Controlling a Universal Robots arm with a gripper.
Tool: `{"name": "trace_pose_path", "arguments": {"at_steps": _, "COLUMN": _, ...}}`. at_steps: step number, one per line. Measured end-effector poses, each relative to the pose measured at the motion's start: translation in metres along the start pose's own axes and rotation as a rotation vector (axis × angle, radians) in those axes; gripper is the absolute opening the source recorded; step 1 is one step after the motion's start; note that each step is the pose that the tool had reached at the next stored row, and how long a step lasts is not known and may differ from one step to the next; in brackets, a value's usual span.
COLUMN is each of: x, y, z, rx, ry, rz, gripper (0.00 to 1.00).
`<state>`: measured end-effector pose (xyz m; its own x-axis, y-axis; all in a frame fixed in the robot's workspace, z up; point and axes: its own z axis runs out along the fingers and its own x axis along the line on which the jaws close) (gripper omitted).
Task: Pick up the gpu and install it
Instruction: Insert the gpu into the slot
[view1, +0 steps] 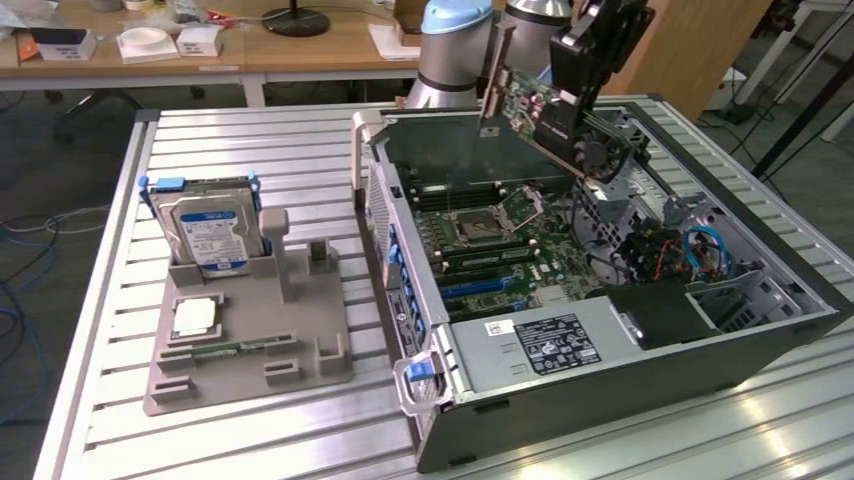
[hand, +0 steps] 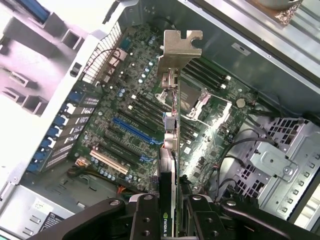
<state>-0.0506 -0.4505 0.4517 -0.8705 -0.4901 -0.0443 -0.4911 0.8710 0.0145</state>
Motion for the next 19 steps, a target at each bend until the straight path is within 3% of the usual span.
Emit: {"name": "trace_pose_path", "arguments": {"at_steps": 19, "x": 0.0, "y": 0.0, "z": 0.0001, "rx": -0.0059, "ry": 0.0019, "rz": -0.133, "gripper": 0.26}}
